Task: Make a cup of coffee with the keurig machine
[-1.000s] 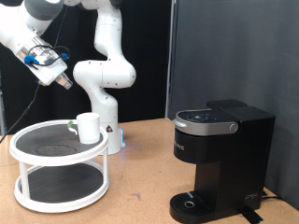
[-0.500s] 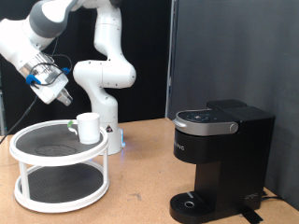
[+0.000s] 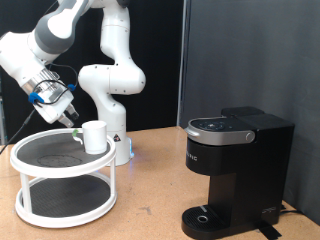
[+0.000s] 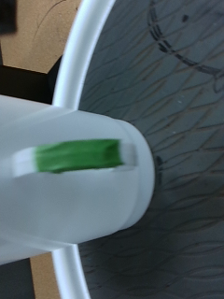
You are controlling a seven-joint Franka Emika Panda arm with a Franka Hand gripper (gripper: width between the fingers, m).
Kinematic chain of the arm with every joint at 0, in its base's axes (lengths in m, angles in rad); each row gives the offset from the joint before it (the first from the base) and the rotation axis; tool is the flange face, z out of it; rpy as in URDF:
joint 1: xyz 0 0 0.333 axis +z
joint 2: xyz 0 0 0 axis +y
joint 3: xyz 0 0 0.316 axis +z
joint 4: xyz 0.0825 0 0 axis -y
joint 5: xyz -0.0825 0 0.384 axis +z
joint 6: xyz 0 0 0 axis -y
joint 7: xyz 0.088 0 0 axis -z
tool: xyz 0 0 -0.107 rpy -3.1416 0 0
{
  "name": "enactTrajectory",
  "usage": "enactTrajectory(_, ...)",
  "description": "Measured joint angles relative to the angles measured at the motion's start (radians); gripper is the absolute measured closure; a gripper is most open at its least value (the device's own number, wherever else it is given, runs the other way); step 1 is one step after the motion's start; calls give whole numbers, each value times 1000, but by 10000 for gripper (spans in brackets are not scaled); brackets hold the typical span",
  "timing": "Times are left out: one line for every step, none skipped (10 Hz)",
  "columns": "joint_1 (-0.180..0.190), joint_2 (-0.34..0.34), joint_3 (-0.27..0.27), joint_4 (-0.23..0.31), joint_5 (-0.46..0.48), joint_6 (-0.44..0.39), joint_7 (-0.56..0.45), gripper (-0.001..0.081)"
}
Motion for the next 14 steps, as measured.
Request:
enactTrajectory(2,7,3,-9,0,16,-9,180)
enactTrajectory(6,11,6,-17,2,25,-18,180)
enactTrajectory(8,15,8,-24,3,35,-26,91)
enactTrajectory(12,20,9,-32,4,47,-31,75)
enactTrajectory(15,24,9,-40,5,59,-35,75)
enactTrajectory(19,27,10,-48,10,71,-37,72)
enactTrajectory(22,29,10,-55,18,82,-41,72)
enactTrajectory(25,29,10,-59,27,87,-47,72)
enactTrajectory(25,29,9,-60,33,88,-51,72)
enactTrajectory(26,29,9,-60,37,88,-53,83)
enactTrajectory(26,29,9,-60,39,88,-54,203)
enactTrajectory(25,29,9,-60,40,88,-55,203)
enactTrajectory(25,29,9,-60,41,88,-55,422)
enactTrajectory(25,29,9,-60,41,88,-55,422)
